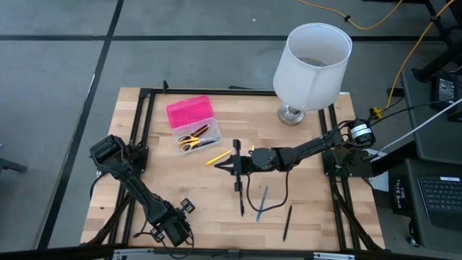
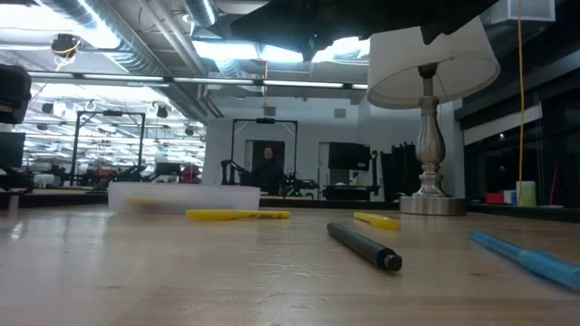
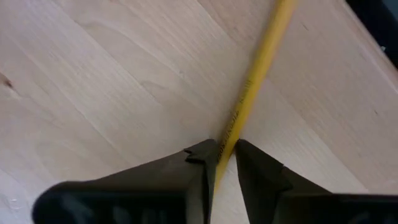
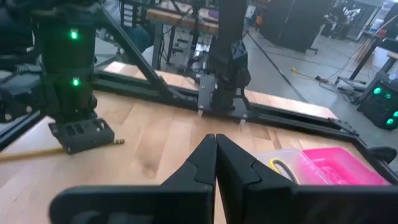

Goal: Pick & place school supplies into a supply box
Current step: Put the yellow pencil into the pink supply box

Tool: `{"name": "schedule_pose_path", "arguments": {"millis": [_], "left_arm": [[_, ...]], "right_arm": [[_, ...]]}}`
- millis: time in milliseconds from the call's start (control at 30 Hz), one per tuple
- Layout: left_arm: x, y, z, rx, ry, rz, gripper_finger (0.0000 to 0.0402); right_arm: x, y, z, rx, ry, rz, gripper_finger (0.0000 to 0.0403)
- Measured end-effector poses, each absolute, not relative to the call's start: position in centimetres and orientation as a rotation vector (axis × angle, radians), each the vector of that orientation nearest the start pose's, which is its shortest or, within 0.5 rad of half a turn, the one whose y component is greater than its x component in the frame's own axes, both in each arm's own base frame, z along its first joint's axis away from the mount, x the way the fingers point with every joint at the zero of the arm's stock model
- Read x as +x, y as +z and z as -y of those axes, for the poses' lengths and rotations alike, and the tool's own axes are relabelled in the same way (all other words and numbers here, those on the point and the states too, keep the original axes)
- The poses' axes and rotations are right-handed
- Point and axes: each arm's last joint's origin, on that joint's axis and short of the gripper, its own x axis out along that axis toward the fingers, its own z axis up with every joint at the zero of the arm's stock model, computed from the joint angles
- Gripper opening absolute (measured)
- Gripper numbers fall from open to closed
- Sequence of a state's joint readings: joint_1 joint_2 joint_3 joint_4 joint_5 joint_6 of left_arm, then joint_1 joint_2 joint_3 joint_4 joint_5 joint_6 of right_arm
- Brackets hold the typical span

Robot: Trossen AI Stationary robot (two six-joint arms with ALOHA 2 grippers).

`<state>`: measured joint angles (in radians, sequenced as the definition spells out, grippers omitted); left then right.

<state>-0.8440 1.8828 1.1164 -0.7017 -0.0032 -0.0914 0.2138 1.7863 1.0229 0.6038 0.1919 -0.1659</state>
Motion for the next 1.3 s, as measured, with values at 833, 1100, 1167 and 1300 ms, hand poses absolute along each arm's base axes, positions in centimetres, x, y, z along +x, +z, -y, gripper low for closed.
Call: {"name": "schedule_pose_path", "arguments": {"millis": [833,1100,1167,1300], "left_arm": [[20.7,17.3,23.2,0.484,-0.533,-1.364,0.0006],[20.4,20.9,22.0,0.466,-0.521,-1.227,0.0006],[20.3,21.9,21.4,0.456,-0.504,-1.193,0.0005],[20.1,24.0,20.2,0.479,-0.475,-1.098,0.0006]], "right_arm": [[38.3,22.5,-7.8,-0.185,0.031,-0.108,0.0011],[38.3,22.7,-7.9,-0.181,0.04,-0.091,0.0011],[38.4,23.1,-8.3,-0.181,0.048,-0.08,0.0011],[38.1,23.9,-9.3,-0.21,0.077,-0.055,0.0011]]}}
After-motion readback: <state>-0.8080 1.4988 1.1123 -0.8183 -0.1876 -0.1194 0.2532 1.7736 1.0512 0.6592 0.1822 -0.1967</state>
